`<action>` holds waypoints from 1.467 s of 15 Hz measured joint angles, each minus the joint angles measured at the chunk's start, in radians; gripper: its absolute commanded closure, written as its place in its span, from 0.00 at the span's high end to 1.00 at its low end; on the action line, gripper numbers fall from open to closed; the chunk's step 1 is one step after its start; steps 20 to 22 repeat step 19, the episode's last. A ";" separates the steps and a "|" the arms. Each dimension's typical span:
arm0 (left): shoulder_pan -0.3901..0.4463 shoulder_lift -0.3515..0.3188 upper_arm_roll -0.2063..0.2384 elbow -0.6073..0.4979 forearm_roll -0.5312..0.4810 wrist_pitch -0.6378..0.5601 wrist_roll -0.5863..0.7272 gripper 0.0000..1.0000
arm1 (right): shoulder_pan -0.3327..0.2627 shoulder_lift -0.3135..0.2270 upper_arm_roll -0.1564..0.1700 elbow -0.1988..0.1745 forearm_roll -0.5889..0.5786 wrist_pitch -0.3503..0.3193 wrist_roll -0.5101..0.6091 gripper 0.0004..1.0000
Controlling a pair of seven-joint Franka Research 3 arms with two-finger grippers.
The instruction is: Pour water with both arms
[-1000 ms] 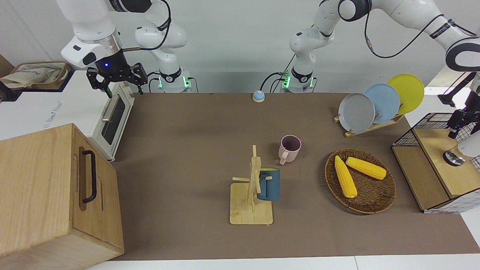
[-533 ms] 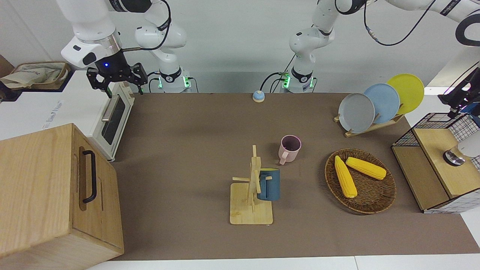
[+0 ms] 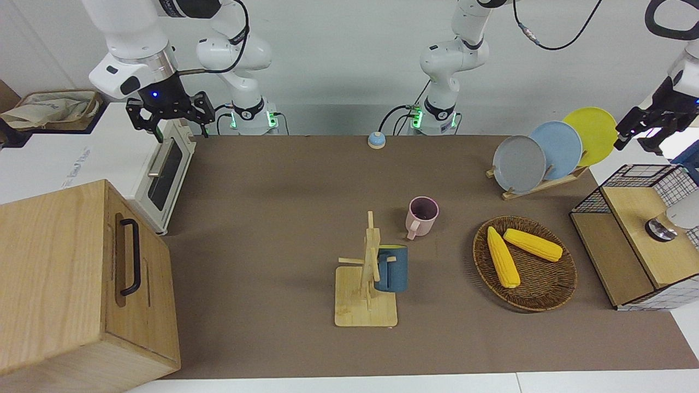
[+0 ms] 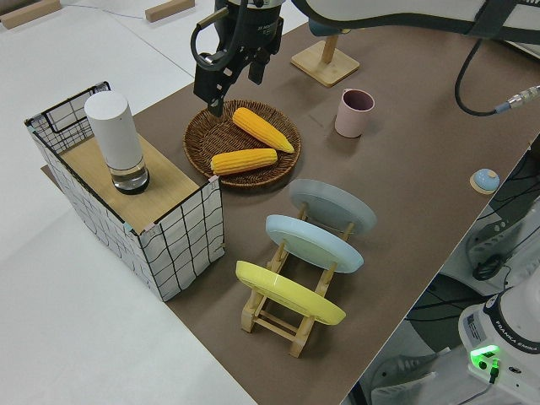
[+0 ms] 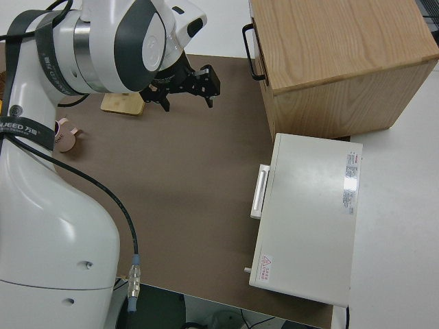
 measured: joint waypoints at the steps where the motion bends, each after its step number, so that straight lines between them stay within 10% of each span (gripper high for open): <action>1: -0.018 -0.004 -0.001 0.000 0.001 -0.022 -0.007 1.00 | 0.000 0.000 0.000 0.000 0.000 0.000 0.000 0.99; 22: -0.186 -0.049 -0.184 -0.045 0.061 -0.193 -0.128 1.00 | 0.000 0.000 0.000 0.000 0.000 0.000 0.000 0.99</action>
